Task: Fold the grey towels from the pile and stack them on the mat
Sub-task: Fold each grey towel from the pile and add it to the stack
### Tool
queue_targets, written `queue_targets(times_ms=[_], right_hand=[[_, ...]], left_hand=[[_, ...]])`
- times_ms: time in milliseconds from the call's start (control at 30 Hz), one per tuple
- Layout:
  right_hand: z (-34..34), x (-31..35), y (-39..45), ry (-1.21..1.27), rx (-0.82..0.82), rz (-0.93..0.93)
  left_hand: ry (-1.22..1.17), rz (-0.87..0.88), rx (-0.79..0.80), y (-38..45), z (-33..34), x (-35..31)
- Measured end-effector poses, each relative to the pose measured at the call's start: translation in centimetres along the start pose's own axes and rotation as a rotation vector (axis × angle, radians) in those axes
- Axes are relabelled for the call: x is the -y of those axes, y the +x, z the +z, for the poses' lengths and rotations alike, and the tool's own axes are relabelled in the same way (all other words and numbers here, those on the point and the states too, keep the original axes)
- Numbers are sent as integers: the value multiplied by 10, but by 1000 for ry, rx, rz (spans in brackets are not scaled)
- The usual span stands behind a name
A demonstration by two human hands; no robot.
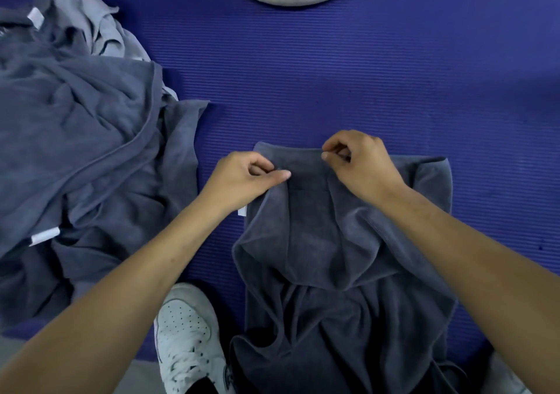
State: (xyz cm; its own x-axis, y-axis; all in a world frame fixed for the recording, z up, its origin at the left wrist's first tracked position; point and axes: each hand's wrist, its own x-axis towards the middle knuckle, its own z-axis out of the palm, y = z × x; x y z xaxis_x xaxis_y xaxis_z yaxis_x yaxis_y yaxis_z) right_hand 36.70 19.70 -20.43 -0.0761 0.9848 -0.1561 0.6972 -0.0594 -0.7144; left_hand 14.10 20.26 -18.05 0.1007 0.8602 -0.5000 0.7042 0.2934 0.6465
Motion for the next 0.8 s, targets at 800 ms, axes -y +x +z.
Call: queue_targets(times_ms=[800], right_hand=[[3, -16, -24, -18, 58, 12]], left_hand=[[-73, -37, -340, 47, 3, 19]])
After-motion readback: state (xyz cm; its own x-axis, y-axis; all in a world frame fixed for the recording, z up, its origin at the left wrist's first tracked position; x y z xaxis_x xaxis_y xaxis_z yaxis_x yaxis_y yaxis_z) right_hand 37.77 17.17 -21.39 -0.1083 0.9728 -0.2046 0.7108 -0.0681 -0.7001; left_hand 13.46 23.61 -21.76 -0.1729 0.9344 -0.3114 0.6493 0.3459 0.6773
